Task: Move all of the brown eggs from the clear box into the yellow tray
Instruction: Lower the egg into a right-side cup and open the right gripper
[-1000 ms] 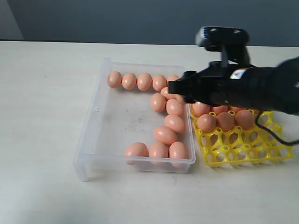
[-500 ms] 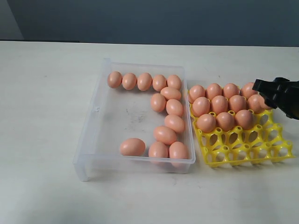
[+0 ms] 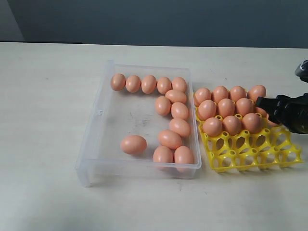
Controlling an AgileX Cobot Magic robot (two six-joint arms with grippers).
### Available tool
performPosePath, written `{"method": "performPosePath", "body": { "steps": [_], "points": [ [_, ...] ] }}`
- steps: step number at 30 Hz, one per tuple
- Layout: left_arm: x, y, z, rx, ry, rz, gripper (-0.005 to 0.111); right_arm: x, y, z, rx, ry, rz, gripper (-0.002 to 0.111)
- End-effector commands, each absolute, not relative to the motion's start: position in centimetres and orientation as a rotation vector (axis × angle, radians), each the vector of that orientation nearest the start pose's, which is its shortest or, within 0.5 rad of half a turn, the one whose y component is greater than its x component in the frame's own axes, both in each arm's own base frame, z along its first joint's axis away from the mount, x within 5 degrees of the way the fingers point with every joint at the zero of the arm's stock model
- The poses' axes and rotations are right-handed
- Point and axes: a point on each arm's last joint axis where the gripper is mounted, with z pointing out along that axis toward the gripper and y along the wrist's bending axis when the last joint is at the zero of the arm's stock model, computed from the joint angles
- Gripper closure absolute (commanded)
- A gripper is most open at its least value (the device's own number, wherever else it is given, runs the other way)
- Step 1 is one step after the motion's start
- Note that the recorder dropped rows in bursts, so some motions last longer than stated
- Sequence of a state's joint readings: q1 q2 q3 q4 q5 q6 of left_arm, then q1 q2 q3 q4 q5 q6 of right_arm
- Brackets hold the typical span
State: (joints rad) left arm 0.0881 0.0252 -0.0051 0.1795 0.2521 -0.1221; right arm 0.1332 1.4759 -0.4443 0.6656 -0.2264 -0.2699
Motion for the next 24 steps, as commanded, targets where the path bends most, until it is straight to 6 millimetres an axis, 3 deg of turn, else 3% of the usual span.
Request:
{"method": "performPosePath", "body": {
  "steps": [1,15,24],
  "points": [
    [5.7,0.9,19.0,-0.064,1.746,0.137,0.095,24.3,1.6,14.7,0.350,2.298,0.047,0.108],
    [5.7,0.9,19.0,-0.064,1.746,0.137,0.095,24.8,1.6,13.6,0.259,2.316,-0.004,0.107],
    [5.7,0.9,19.0,-0.064,1.746,0.137,0.095,24.9,1.5,13.3,0.243,2.316,-0.020,0.094]
  ]
}}
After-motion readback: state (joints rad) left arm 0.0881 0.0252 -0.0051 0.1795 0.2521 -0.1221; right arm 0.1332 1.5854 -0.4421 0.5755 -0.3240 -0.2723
